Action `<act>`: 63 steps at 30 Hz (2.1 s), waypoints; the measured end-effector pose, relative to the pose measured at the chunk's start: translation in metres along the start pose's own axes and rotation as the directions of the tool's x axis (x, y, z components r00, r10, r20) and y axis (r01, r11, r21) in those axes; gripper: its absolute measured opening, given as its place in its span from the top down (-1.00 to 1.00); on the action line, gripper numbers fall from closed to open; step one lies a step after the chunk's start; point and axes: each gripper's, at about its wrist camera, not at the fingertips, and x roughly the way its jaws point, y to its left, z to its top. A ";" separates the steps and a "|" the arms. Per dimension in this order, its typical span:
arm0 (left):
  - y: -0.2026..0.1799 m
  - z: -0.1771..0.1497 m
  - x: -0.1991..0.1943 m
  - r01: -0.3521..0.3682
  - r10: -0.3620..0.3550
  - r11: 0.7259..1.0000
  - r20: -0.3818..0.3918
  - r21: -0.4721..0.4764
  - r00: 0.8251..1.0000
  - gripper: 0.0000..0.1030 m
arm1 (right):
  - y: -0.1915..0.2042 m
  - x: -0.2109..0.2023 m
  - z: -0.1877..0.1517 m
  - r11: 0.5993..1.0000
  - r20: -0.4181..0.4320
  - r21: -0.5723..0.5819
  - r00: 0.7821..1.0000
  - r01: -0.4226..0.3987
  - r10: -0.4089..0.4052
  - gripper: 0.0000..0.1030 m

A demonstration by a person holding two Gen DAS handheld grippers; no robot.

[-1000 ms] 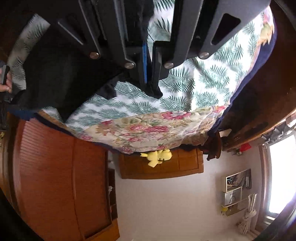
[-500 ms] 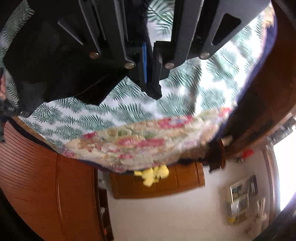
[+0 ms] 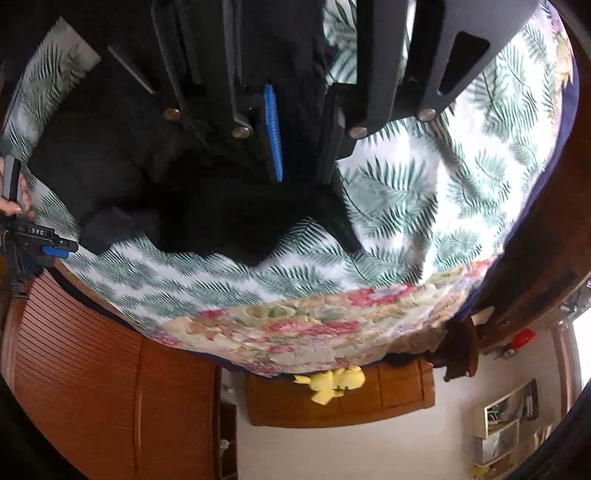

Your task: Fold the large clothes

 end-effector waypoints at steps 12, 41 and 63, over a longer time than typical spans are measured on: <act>-0.007 -0.083 -0.029 0.040 -0.041 0.999 -0.066 -0.012 0.997 0.57 | 0.012 -0.057 -0.094 0.994 -0.005 -0.004 0.994 -0.105 0.105 -0.28; 0.011 -0.134 -0.011 -0.030 0.018 0.997 -0.146 -0.076 0.989 0.33 | 0.011 -0.060 -0.148 0.982 -0.082 0.036 0.978 -0.188 0.190 -0.50; 0.009 -0.147 -0.010 0.027 -0.047 0.991 -0.144 -0.134 0.989 0.67 | 0.014 -0.062 -0.151 0.981 -0.113 0.011 0.975 -0.192 0.192 0.41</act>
